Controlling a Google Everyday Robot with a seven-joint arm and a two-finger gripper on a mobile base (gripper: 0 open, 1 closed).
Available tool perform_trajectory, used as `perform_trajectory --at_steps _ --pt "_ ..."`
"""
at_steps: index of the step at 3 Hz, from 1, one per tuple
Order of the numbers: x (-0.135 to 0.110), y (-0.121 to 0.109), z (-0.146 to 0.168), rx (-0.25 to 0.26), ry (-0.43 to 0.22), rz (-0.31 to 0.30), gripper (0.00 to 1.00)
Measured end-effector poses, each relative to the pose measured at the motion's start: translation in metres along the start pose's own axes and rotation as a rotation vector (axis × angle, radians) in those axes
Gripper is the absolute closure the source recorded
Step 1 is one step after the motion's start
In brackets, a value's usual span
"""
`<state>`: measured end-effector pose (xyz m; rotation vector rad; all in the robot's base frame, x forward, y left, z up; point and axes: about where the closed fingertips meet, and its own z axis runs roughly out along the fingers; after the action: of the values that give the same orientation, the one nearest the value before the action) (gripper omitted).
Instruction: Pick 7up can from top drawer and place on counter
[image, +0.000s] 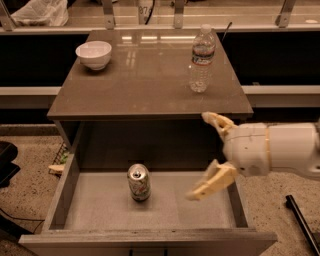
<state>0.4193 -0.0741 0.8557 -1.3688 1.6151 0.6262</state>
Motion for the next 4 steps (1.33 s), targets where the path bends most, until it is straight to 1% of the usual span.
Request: perform_trajectory --at_steps 1,2,3,4 --pt "-0.035 0.005 0.046 -0.020 -0.176 0.032 0.00" --pt "-0.035 0.005 0.046 -0.020 -0.175 0.031 0.00" --pt "-0.023 -0.001 0.056 -0.014 -0.168 0.045 0.00" --pt "0.007 -0.009 0.089 -0.032 -0.157 0.057 0.00"
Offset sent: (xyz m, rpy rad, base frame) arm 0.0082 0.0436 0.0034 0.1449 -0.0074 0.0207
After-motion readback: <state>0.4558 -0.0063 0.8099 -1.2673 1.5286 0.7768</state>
